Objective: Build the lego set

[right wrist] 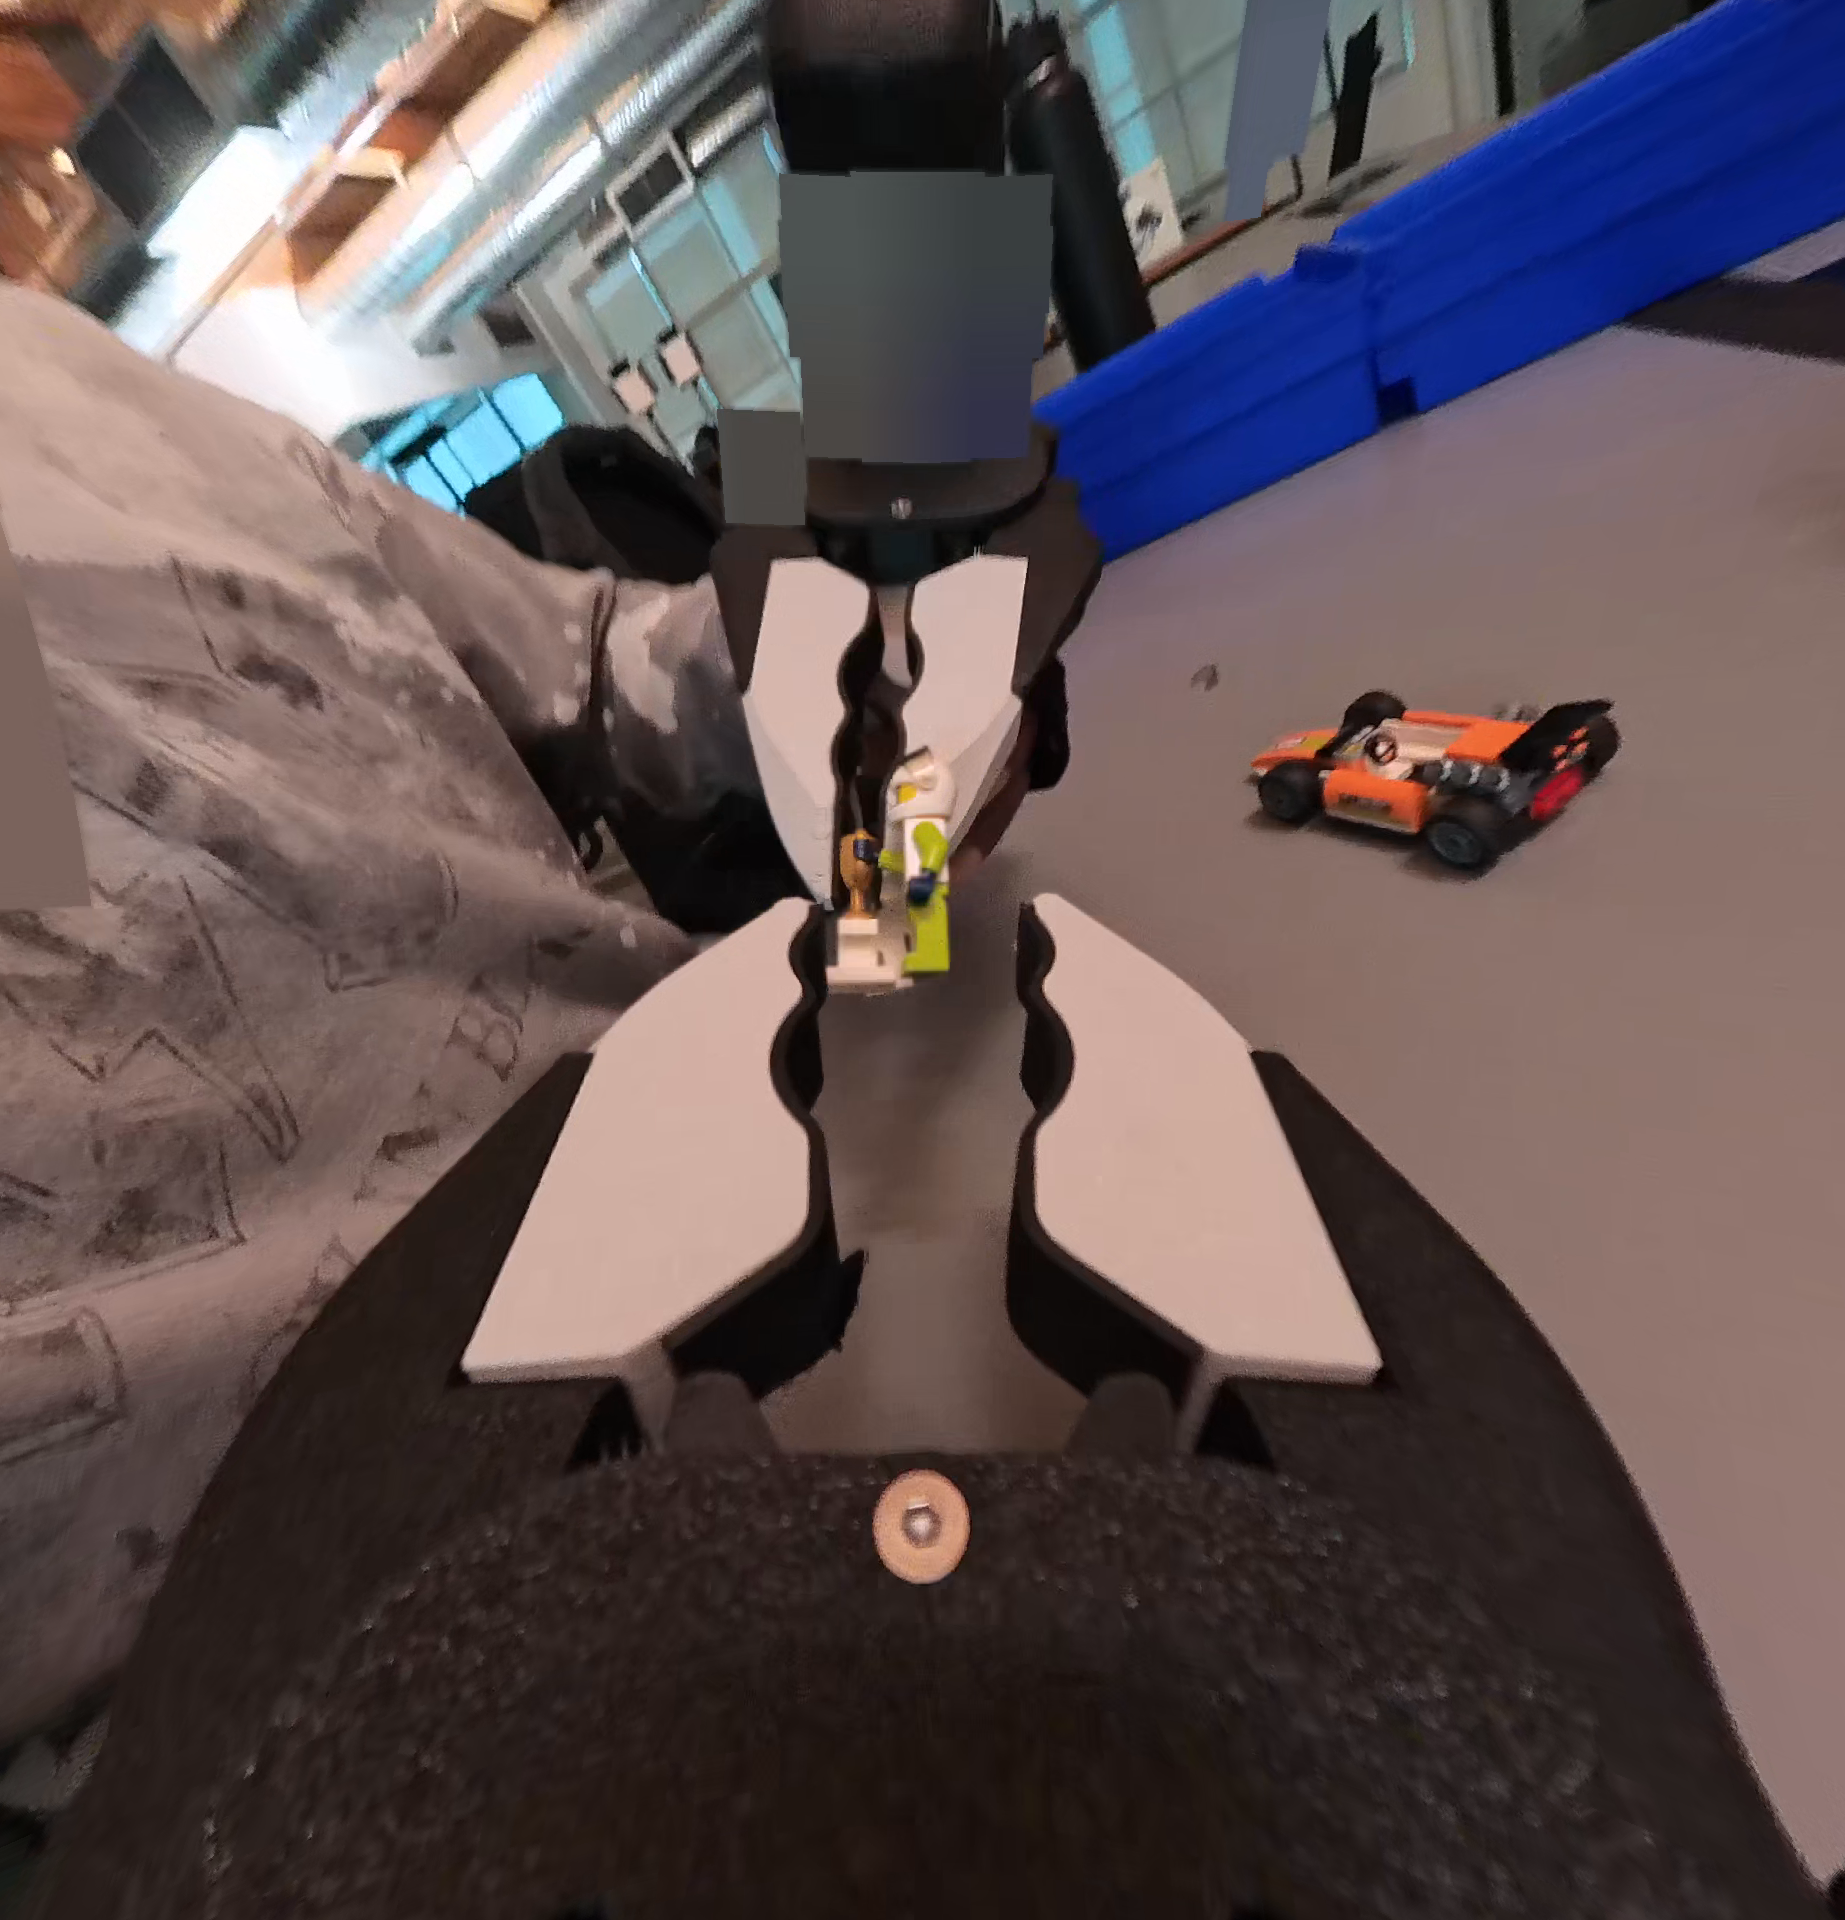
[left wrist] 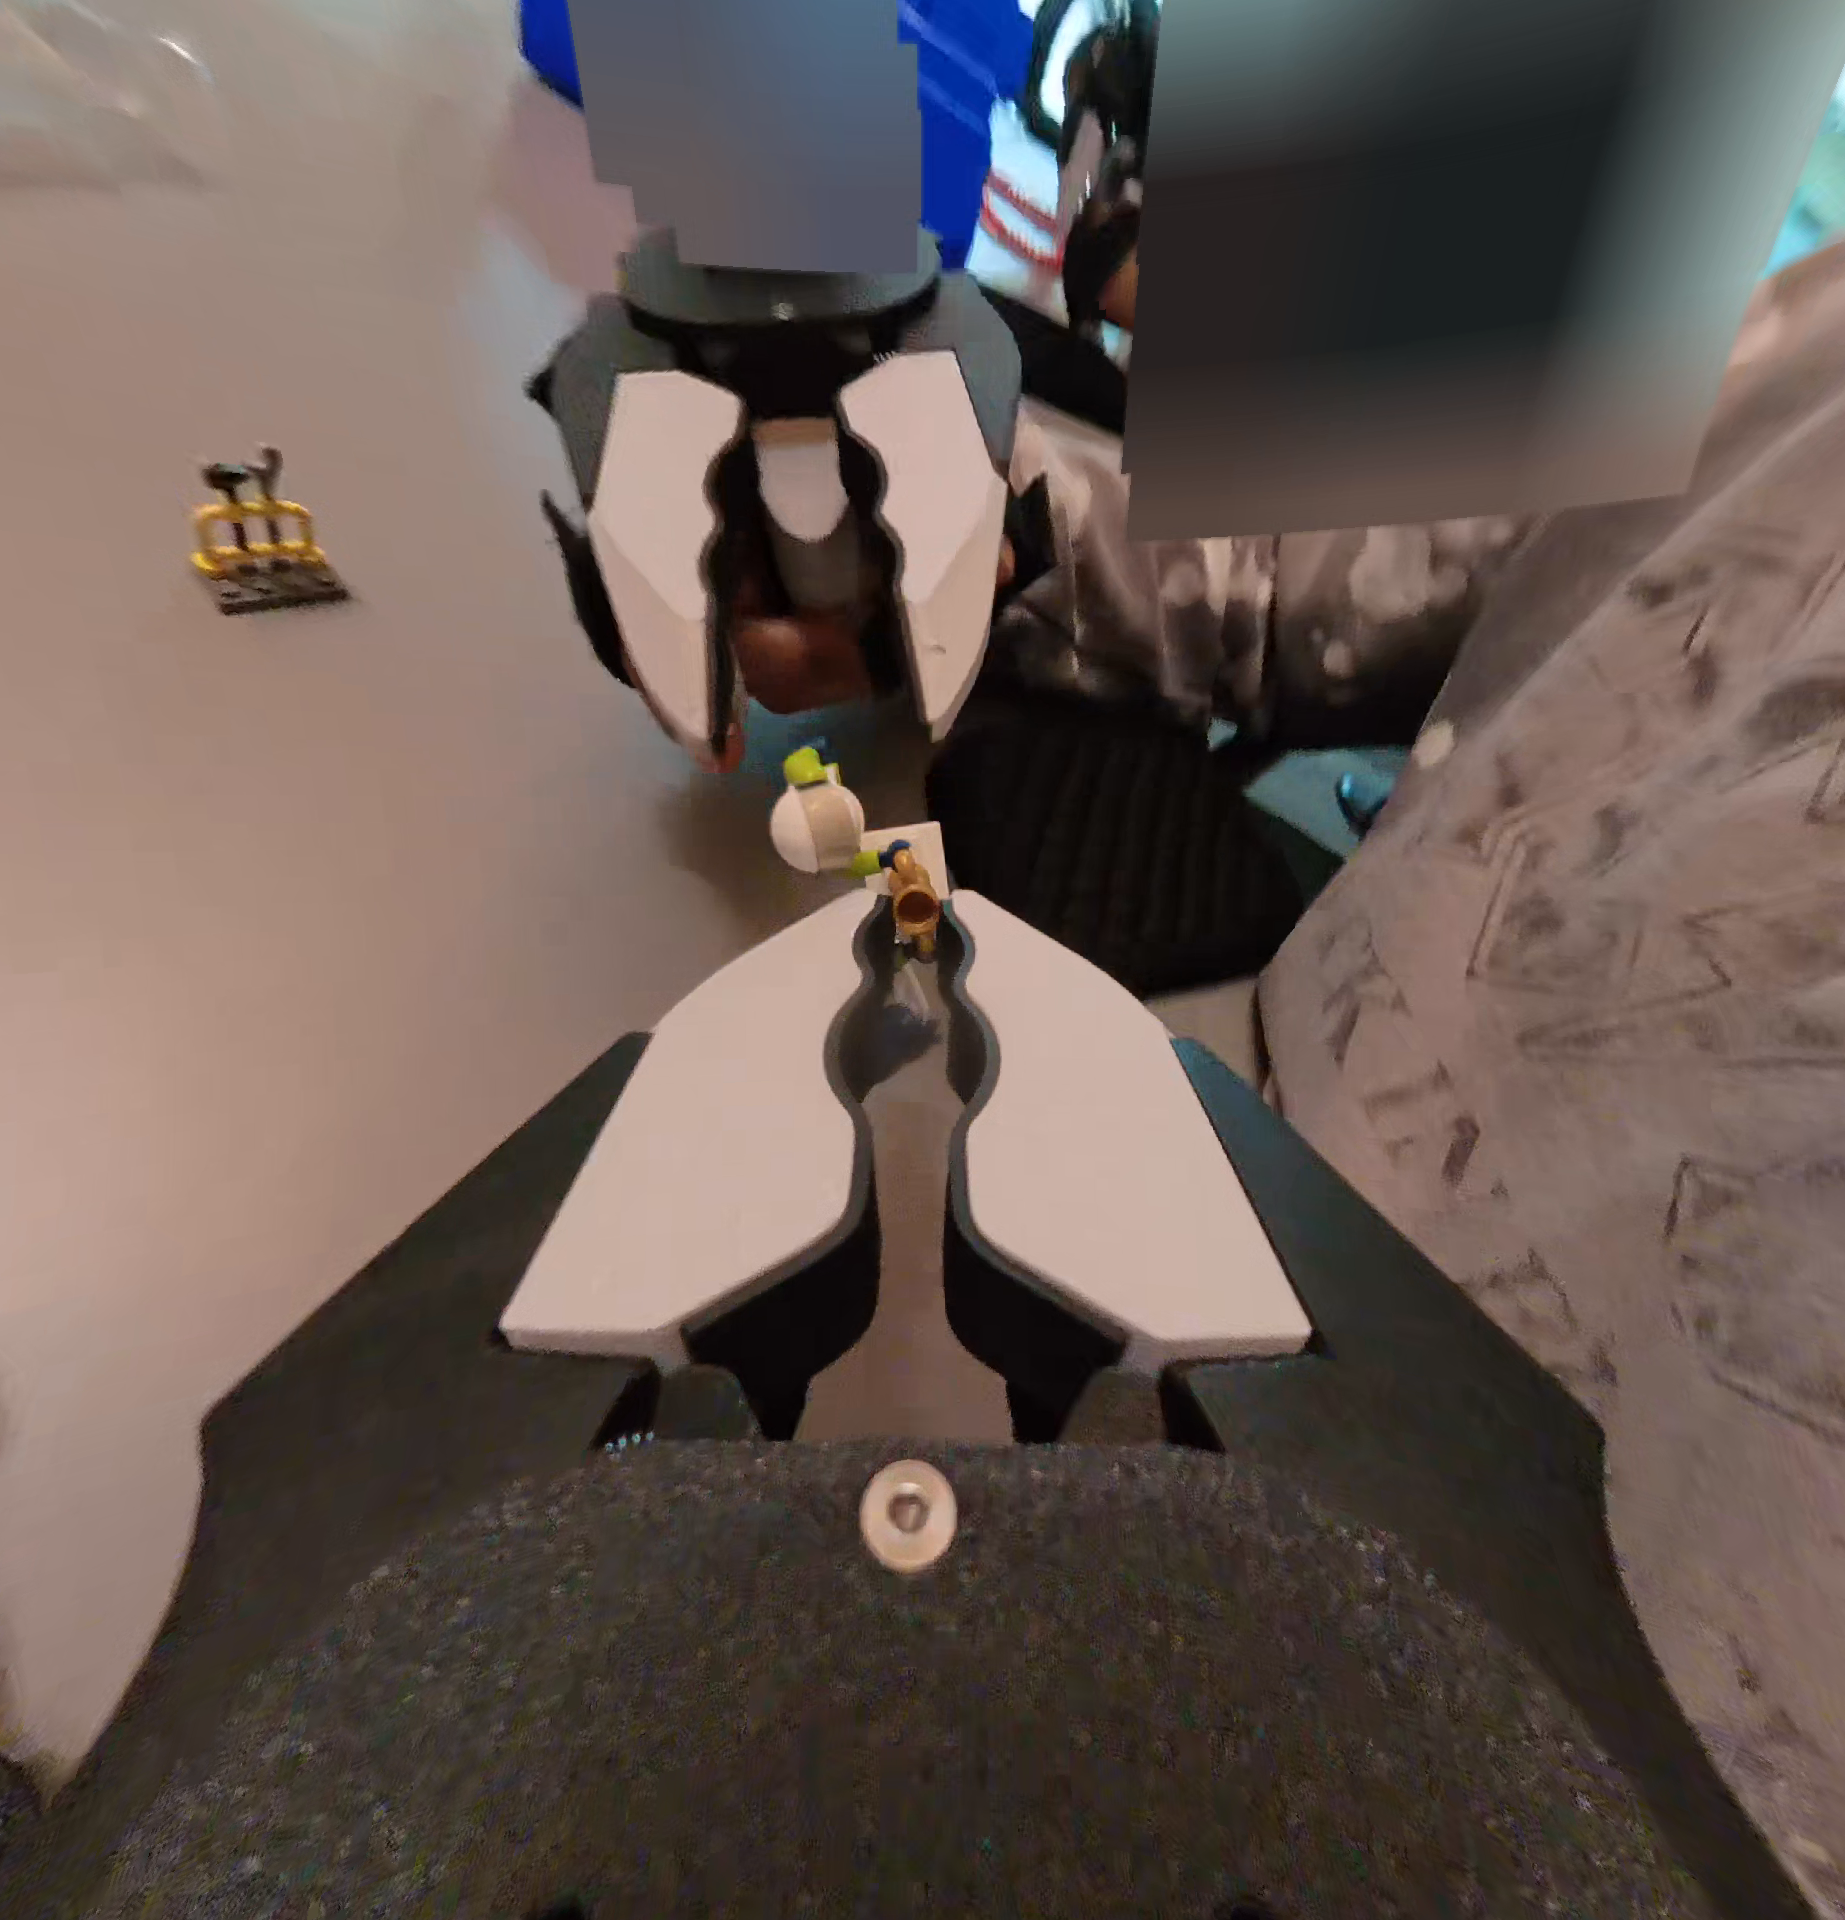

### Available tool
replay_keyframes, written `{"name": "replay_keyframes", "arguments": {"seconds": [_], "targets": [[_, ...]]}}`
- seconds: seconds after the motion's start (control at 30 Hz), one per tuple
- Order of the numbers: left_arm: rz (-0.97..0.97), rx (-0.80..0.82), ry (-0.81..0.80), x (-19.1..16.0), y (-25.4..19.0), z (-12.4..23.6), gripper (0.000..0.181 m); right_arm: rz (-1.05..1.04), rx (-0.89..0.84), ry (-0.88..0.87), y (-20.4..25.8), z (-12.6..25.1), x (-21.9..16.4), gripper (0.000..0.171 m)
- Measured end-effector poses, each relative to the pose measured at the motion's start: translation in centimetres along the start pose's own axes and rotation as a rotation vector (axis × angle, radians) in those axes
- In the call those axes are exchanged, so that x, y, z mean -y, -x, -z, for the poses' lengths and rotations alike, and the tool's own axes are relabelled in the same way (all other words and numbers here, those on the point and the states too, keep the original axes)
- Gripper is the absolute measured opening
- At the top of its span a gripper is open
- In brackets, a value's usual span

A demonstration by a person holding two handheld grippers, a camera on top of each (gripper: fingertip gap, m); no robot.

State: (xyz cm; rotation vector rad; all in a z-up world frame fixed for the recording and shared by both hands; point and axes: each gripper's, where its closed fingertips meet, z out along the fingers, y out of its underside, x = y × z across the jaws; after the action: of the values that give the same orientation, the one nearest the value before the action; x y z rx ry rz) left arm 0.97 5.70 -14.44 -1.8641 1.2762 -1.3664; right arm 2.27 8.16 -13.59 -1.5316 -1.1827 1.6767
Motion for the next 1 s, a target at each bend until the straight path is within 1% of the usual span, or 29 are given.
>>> {"name": "replay_keyframes", "arguments": {"seconds": [0.07, 0.13, 0.2, 0.3, 0.33, 0.4, 0.53, 0.67, 0.77, 0.87, 1.0], "targets": [[-0.042, -0.032, 0.083, -0.4, -0.3, -0.7, 0.007, 0.008, 0.030, 0.054, 0.3, -0.6, -1.1, 0.033], [-0.075, -0.063, 0.163, -0.8, -0.7, -1.3, 0.007, 0.016, 0.067, 0.088, 0.9, -1.0, -1.8, 0.027], [-0.121, -0.083, 0.255, -1.4, -1.0, -1.6, 0.007, 0.048, 0.092, 0.133, 1.4, -1.3, -2.6, 0.009], [-0.160, -0.083, 0.320, -1.4, -0.9, -1.7, 0.008, 0.096, 0.061, 0.117, 1.2, -1.2, -2.6, 0.008], [-0.163, -0.073, 0.310, -1.0, -0.8, -1.6, 0.008, 0.089, 0.060, 0.091, 1.2, -1.0, -2.3, 0.008], [-0.160, -0.041, 0.263, 0.0, -0.4, -1.1, 0.020, 0.076, 0.051, 0.042, 0.9, -0.6, -1.7, 0.008], [-0.141, 0.043, 0.120, 1.5, 0.6, 0.2, 0.032, 0.059, 0.024, -0.055, 0.3, 0.4, -0.2, 0.008], [-0.084, 0.094, -0.017, 1.7, 1.4, 0.2, 0.028, 0.046, 0.025, -0.105, 0.1, 0.6, 0.5, 0.008], [-0.040, 0.108, -0.039, 1.3, 1.9, -0.1, 0.029, 0.050, 0.015, -0.124, 0.0, 0.7, 0.8, 0.008], [-0.017, 0.079, -0.084, 1.6, 1.7, -0.3, 0.021, 0.062, 0.001, -0.135, 0.1, 0.8, 1.0, 0.008], [-0.066, 0.123, -0.072, 1.6, 2.0, -0.3, 0.020, 0.063, -0.008, -0.136, -0.1, 0.8, 1.0, 0.008]]}}
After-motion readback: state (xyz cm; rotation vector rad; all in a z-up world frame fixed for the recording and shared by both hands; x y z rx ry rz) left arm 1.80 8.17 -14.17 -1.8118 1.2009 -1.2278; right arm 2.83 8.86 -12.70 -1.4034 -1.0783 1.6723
